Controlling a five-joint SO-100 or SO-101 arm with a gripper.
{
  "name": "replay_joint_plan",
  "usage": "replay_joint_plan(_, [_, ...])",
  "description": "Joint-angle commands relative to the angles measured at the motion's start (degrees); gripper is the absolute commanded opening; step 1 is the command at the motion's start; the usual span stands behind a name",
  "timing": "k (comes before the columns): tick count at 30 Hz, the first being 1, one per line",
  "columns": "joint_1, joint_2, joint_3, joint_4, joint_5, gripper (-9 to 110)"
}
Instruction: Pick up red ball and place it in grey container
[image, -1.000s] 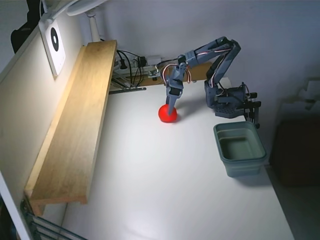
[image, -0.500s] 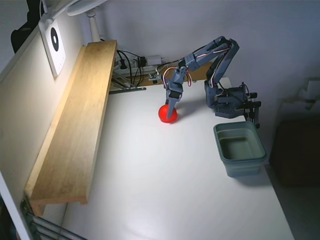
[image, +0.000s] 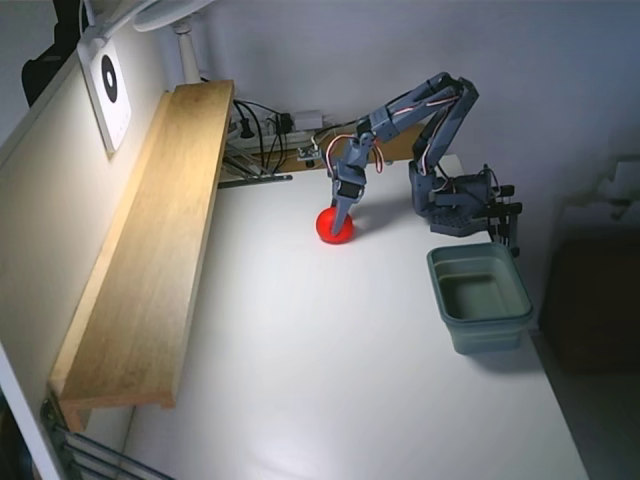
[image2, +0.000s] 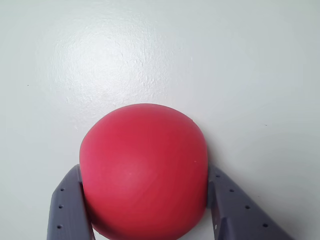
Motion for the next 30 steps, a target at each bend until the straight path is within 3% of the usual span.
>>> replay_joint_plan(1, [0.08,0.91,0.39,-0.57,0.09,23])
replay_joint_plan(8, [0.08,1.85,-0.92,1.69,0.09,23])
replay_joint_plan(30, [0.08,3.00,-36.14,38.06,0.09,23])
